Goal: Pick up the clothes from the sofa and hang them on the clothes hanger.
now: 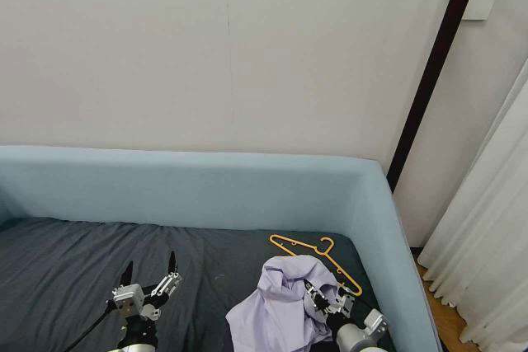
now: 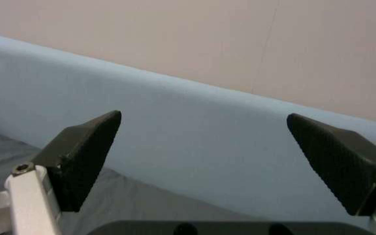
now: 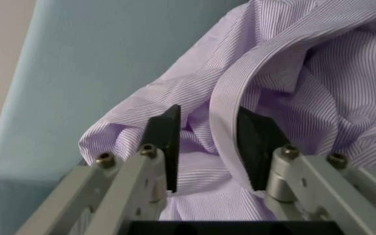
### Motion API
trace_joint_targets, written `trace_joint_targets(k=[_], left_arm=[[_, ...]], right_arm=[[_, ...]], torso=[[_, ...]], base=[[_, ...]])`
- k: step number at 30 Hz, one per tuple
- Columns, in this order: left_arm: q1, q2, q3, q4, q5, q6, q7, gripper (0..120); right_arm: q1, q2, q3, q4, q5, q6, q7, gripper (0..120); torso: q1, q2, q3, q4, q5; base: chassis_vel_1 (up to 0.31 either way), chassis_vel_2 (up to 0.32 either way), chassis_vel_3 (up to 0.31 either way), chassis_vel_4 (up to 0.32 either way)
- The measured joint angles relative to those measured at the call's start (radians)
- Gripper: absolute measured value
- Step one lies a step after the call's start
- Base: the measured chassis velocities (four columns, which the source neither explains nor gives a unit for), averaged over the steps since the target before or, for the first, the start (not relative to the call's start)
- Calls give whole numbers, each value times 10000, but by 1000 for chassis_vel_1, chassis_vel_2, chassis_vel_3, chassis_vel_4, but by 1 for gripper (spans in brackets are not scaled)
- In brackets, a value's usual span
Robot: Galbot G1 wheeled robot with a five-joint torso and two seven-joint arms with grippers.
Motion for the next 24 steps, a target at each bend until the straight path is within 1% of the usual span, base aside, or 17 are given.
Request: trace_joint_targets(k=[1, 2, 5, 6, 7, 8, 9, 11, 12, 14, 16, 17, 21, 22, 24], left_arm=[[0, 0, 0, 0, 0, 0, 0, 100], [0, -9, 9, 2, 16, -1, 0, 100], [-1, -47, 44, 9, 48, -1, 0, 100], [-6, -69, 58, 9, 56, -2, 0, 100], [-6, -69, 58, 9, 56, -2, 0, 100], [-8, -82, 65, 9, 60, -2, 1, 100], [-10, -86, 65, 9, 61, -2, 1, 100], [-13, -89, 66, 8, 63, -2, 1, 100], [-13, -89, 66, 8, 63, -2, 1, 100], [-24, -90, 58, 1, 64, -2, 2, 100], [-38, -98, 54, -31, 64, 3, 5, 100], [-38, -98, 54, -31, 64, 3, 5, 100], [-57, -143, 65, -82, 70, 21, 12, 100], [-57, -143, 65, -82, 70, 21, 12, 100], [-58, -168, 78, -89, 90, 29, 18, 100]], right_arm=[[0, 0, 0, 0, 0, 0, 0, 27], [17, -17, -24, 0, -21, 82, -29, 24], [45, -119, -195, 20, -124, 677, -301, 11], [41, -215, -300, 139, -132, 1026, -460, 4], [41, -215, -300, 139, -132, 1026, -460, 4], [29, -323, -375, 287, -129, 1307, -593, 1], [17, -425, -428, 438, -113, 1519, -707, 0], [-7, -657, -516, 820, -43, 1909, -973, 0], [-7, -657, -516, 820, -43, 1909, -973, 0], [5, -1118, -617, 1643, 257, 2371, -1256, 0], [263, -1676, -684, 2603, 760, 2655, -1112, 0], [263, -1676, -684, 2603, 760, 2655, -1112, 0], [1262, -2799, -620, 3885, 1733, 2966, -515, 0], [1262, -2799, -620, 3885, 1733, 2966, -515, 0], [2002, -3542, -473, 4406, 2202, 3093, -176, 0]], torso=[[0, 0, 0, 0, 0], [0, 0, 0, 0, 0], [0, 0, 0, 0, 0], [0, 0, 0, 0, 2], [0, 0, 0, 0, 2], [0, 0, 0, 0, 1], [0, 0, 0, 0, 1], [0, 0, 0, 0, 1], [0, 0, 0, 0, 1], [0, 0, 0, -1, 0], [0, 1, 0, -1, 1], [0, 1, 0, -1, 1], [0, 0, 1, 1, 2], [0, 0, 1, 1, 2], [0, 0, 0, 0, 2]], base=[[0, 0, 0, 0], [0, 0, 0, 0], [0, 0, 0, 0], [0, 0, 0, 0], [0, 0, 0, 0], [0, 0, 0, 0], [0, 0, 0, 0], [0, 0, 0, 0], [0, 0, 0, 0], [0, 0, 0, 0], [0, 0, 0, 0], [0, 0, 0, 0], [0, 0, 0, 0], [0, 0, 0, 0], [0, 0, 0, 0]])
